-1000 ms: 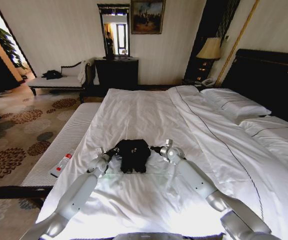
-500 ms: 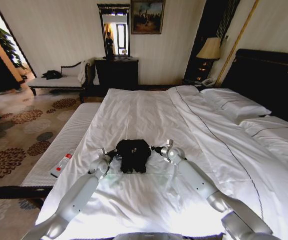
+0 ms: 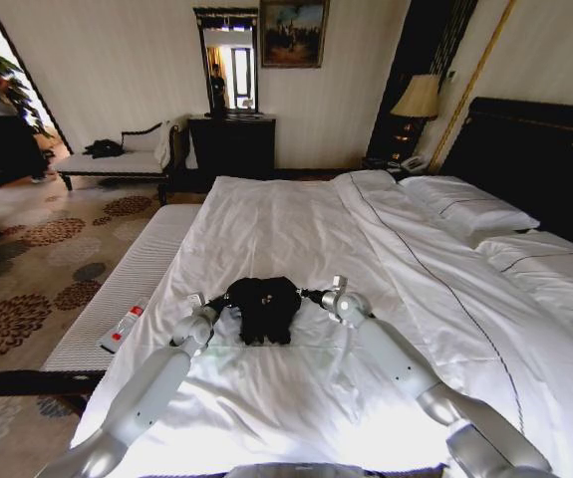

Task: Fold the clothes on the bed.

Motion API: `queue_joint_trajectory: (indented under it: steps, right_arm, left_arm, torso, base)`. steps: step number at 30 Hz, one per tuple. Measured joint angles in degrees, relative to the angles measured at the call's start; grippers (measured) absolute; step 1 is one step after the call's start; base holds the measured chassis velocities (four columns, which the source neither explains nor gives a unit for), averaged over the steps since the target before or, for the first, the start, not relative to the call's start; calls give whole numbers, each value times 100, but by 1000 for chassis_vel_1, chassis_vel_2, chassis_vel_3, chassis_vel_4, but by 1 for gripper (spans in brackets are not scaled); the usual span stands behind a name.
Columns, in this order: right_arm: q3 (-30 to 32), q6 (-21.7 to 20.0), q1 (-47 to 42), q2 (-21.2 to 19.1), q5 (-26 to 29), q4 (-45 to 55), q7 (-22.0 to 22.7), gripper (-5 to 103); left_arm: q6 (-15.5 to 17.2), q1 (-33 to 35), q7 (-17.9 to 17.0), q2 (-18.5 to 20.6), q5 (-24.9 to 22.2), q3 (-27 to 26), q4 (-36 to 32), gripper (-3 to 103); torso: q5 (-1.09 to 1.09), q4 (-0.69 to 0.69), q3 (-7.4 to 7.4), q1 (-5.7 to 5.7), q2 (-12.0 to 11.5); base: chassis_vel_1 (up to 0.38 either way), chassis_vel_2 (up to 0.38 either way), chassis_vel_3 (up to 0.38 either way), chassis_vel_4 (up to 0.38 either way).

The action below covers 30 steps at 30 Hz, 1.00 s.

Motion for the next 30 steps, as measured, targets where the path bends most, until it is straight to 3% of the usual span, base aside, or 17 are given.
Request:
queue_joint_trajectory:
  steps: [8, 16, 18, 23, 24, 30]
  right_arm:
    - [154, -69, 46, -644, 341, 913, 265, 0]
    - [187, -172, 526, -1381, 1118, 2067, 685, 0]
    - [172, -178, 647, -1454, 1236, 2130, 742, 0]
    - [14, -190, 1613, -1708, 1809, 2238, 1032, 0]
    - [14, -190, 1613, -1708, 1809, 2238, 1032, 0]
    - [-234, -192, 2687, -1800, 2377, 2079, 1251, 0]
  left_arm:
    - [62, -74, -61, 601, -155, -13, -767, 2]
    - [217, -643, -300, 1642, -830, -77, -1883, 2]
    - [239, -761, -339, 1748, -917, -78, -1984, 2]
    - [340, -1605, -466, 2247, -1429, 69, -2194, 2]
    - [340, -1605, -466, 2247, -1429, 69, -2194, 2]
    - [468, -3077, -550, 2494, -1975, 524, -1940, 2]
  torso:
    - [-1, -1, 0, 0, 0]
    - [-1, 0, -1, 0, 0]
    - [-1, 1, -1, 0, 0]
    - [0, 1, 0, 1, 0]
    - [0, 1, 0, 1, 0]
    - [1, 0, 0, 0, 0]
  base:
    - [0, 0, 0, 0]
    - [0, 0, 0, 0]
    - [0, 0, 0, 0]
    - [0, 0, 0, 0]
    - [0, 0, 0, 0]
    - [0, 0, 0, 0]
